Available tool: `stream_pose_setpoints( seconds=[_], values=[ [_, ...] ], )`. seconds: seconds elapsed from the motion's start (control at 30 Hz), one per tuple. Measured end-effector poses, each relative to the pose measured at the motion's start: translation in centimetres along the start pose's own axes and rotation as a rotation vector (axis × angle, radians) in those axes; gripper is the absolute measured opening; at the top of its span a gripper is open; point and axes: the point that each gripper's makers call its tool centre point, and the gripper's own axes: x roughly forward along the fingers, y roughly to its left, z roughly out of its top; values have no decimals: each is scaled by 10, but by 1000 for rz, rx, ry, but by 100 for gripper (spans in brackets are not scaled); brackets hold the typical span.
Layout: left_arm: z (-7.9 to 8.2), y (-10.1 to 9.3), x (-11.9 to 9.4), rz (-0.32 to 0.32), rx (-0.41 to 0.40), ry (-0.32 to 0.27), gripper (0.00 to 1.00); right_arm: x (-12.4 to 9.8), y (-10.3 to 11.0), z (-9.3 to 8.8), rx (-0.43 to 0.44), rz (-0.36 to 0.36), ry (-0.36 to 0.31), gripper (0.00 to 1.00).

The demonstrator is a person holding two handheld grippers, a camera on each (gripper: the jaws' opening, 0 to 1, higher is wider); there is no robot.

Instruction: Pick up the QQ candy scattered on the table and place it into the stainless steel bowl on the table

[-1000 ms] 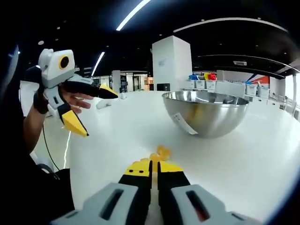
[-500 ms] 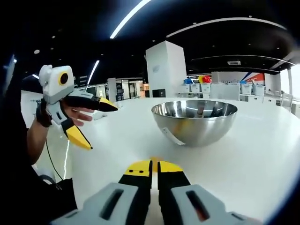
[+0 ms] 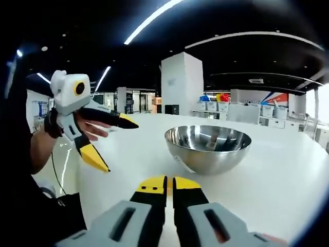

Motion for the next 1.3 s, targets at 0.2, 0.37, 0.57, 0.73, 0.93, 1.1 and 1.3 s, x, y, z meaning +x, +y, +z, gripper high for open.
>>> stream_pose_setpoints(
  seconds=[0.2,0.37,0.57,0.73,0.93,1.1,1.3],
  values=[
    [-5,5,-3,28,-13,8,77,-18,5,30,-58,24,-51,3],
    [-8,13,-5,64,-32,1,78,-23,-4,83,-123,22,-106,3],
    [-9,17,-5,78,-42,12,78,-15,-37,139,-185,-17,-143,3],
    [-4,19,-4,89,-45,5,78,13,-76,148,-192,-71,-96,3],
    [0,15,-4,85,-38,-5,78,70,-94,105,-156,-20,28,3],
    [-2,11,-5,80,-37,6,78,102,-95,65,-105,-9,117,3],
    [-3,10,-9,87,-41,1,77,112,-89,44,-109,3,137,4]
  ],
)
